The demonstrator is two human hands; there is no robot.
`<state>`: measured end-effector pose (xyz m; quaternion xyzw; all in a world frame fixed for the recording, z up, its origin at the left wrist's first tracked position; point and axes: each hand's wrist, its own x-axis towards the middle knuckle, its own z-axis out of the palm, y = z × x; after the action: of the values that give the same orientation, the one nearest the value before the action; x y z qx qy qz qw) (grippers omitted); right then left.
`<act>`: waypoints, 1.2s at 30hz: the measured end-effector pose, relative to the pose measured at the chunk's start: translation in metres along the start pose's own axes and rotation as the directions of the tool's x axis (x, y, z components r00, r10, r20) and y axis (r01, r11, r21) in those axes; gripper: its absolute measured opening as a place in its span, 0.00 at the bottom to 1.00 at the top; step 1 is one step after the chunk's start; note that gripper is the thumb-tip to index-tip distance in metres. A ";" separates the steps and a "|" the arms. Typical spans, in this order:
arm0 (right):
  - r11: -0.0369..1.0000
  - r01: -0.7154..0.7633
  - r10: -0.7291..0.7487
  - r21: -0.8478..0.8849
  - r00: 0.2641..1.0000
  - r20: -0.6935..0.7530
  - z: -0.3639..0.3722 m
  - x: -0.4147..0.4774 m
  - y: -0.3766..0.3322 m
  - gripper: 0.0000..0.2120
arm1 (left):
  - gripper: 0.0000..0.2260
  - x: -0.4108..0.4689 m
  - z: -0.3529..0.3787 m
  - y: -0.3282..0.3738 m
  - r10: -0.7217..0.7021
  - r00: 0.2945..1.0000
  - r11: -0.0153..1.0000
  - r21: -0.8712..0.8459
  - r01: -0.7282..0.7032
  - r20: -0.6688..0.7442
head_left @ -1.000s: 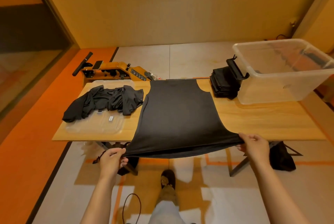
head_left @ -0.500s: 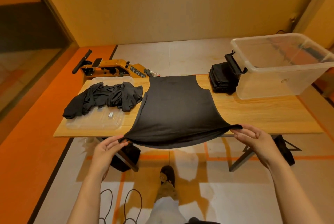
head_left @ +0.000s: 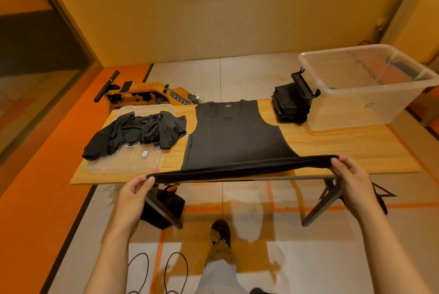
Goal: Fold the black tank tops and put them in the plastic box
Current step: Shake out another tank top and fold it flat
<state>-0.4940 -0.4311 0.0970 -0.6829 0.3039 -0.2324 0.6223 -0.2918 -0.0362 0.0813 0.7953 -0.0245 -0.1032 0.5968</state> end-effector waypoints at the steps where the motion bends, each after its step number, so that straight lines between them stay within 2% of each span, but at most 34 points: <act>1: 1.000 0.011 -0.011 -0.002 1.000 0.002 0.000 -0.001 0.001 0.26 | 0.07 -0.004 0.003 0.001 0.012 1.000 1.000 0.004 -0.012 0.003; 5: 0.999 0.047 -0.047 0.015 0.999 0.005 0.003 -0.005 0.005 0.16 | 0.06 -0.009 0.008 0.001 0.052 0.998 0.999 0.014 -0.052 -0.024; 7: 0.999 0.035 -0.035 0.029 0.999 0.000 0.003 -0.005 0.010 0.25 | 0.05 -0.008 0.007 0.002 0.053 0.997 0.999 0.004 -0.053 -0.053; 10: 1.000 0.021 -0.021 0.011 1.000 -0.004 0.004 -0.005 0.010 0.25 | 0.05 -0.006 0.007 0.003 0.063 0.996 0.998 0.001 -0.063 -0.068; 13: 1.000 0.011 -0.011 -0.011 1.000 -0.018 0.006 -0.003 0.010 0.37 | 0.05 0.001 0.005 0.001 0.052 0.997 0.999 0.015 -0.052 -0.064; 14: 1.000 0.003 -0.003 -0.011 1.000 -0.019 0.008 -0.003 0.009 0.37 | 0.04 0.003 0.004 0.001 0.048 0.997 0.999 0.022 -0.047 -0.065; 15: 1.000 -0.006 0.005 -0.013 1.000 -0.026 0.010 -0.001 0.009 0.34 | 0.04 0.007 0.003 0.001 0.044 0.997 0.999 0.026 -0.043 -0.065; 18: 0.999 -0.028 0.027 -0.023 0.998 -0.049 0.019 0.008 0.007 0.12 | 0.04 0.018 0.005 0.004 0.048 0.995 0.998 0.042 -0.044 -0.088; 19: 0.998 -0.035 0.032 -0.044 0.997 -0.068 0.022 0.012 0.007 0.09 | 0.04 0.022 0.007 0.006 0.053 0.994 0.998 0.043 -0.049 -0.092; 24: 0.997 -0.070 0.065 -0.039 0.991 -0.119 0.039 0.045 0.008 0.07 | 0.04 0.056 0.019 0.007 0.054 0.995 0.998 0.046 -0.050 -0.082; 30: 0.993 -0.086 0.072 -0.077 0.983 -0.170 0.073 0.126 0.009 0.05 | 0.04 0.152 0.042 0.007 0.006 0.997 0.994 0.107 0.002 -0.073; 36: 0.960 -0.100 0.053 -0.260 0.982 -0.182 0.110 0.259 0.016 0.07 | 0.05 0.287 0.082 0.038 0.036 0.998 0.976 0.217 -0.025 -0.047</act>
<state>-0.2367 -0.5365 0.0530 -0.7256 0.4119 -0.2232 0.5040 -0.0235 -0.1708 0.0567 0.8575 -0.0326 -0.0705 0.5085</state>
